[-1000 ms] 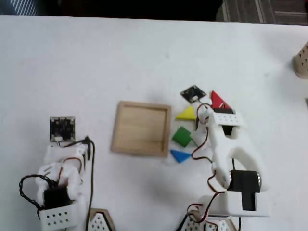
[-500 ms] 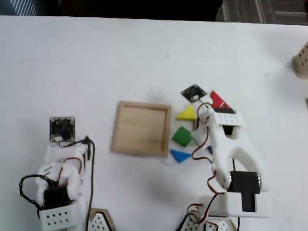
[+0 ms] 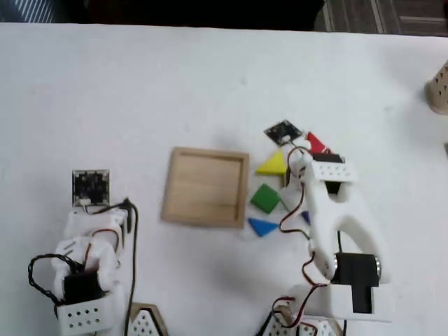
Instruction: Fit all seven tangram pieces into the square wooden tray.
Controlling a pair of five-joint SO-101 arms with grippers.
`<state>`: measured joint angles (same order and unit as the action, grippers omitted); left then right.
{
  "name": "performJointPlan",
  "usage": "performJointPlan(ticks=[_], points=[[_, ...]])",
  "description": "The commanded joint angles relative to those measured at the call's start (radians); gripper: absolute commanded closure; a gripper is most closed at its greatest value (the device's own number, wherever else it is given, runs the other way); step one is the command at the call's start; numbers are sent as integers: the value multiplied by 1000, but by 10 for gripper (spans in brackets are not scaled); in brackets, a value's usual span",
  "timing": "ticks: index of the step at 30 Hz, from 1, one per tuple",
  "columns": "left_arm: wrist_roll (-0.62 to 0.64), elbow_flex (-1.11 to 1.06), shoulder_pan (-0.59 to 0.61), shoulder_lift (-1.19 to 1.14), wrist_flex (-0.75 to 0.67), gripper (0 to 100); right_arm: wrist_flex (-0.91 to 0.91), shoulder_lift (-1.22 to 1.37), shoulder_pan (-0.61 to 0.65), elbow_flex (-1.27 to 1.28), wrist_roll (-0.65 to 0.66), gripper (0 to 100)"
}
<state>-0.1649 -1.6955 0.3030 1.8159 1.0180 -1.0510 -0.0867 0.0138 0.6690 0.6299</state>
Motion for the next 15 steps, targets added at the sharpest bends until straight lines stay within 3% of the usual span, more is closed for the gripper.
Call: performJointPlan(ticks=[1,8,15], points=[[0,3,8,10,-28,793,-116,-111,-41,-87,-9,716],[0,3,8,10,-29,793,-177,-240,-62,35,120,715],[0,3,8,10,-29,793,71,-251,-85,238,216,715]])
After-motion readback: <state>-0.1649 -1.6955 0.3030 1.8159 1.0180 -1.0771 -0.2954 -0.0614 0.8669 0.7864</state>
